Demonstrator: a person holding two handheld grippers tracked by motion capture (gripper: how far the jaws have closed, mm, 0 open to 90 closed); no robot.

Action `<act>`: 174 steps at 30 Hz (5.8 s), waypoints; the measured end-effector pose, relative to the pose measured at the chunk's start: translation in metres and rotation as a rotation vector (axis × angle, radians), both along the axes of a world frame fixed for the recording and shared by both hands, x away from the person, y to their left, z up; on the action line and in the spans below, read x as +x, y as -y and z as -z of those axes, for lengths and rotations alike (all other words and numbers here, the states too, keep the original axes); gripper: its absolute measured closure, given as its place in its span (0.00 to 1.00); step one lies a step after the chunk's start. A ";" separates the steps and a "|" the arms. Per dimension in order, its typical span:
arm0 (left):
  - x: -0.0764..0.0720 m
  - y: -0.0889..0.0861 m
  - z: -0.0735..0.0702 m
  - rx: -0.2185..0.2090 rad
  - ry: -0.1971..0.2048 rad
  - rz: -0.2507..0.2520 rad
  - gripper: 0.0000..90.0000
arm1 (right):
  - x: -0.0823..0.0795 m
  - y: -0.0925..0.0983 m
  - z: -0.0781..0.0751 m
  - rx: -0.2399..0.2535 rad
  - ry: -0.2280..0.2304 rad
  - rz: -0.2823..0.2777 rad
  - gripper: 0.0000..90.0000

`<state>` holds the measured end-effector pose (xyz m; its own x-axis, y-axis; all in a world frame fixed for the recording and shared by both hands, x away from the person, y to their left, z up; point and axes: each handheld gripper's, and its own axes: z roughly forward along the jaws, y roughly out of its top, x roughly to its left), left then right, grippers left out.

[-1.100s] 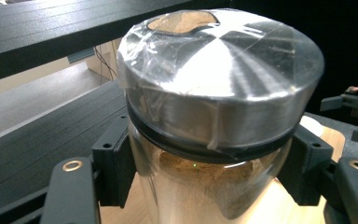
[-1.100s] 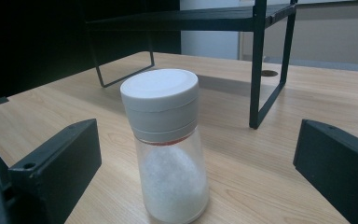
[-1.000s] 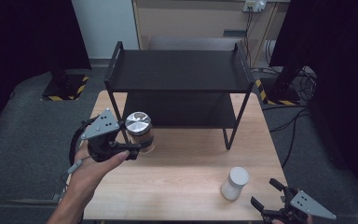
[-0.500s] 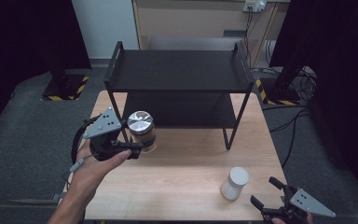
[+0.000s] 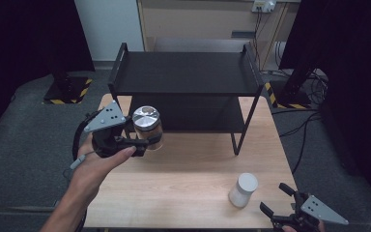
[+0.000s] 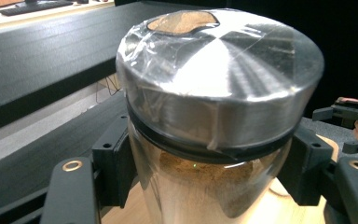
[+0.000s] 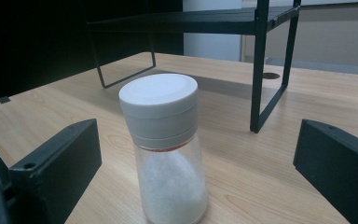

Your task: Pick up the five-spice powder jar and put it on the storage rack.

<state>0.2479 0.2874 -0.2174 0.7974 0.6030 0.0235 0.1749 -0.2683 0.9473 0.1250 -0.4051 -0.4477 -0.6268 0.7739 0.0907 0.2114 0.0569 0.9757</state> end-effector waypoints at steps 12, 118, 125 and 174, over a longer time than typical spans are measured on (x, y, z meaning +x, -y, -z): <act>0.011 0.000 -0.015 -0.009 0.006 0.004 0.33 | -0.001 0.000 0.001 -0.001 -0.003 0.000 0.02; 0.115 0.022 -0.076 0.024 -0.011 -0.072 0.33 | -0.001 -0.003 0.006 -0.025 -0.045 0.007 0.02; 0.119 0.024 -0.076 0.019 -0.013 -0.074 0.33 | -0.002 -0.002 0.006 -0.025 -0.045 0.008 0.02; 0.153 0.029 -0.062 0.017 -0.077 -0.130 0.33 | -0.001 0.002 0.008 -0.021 -0.051 0.016 0.02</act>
<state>0.4011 0.2583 -0.1556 0.7125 0.7013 -0.0237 0.2814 -0.2546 0.9252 0.1242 -0.4075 -0.4553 -0.6095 0.7857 0.1062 0.2623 0.0734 0.9622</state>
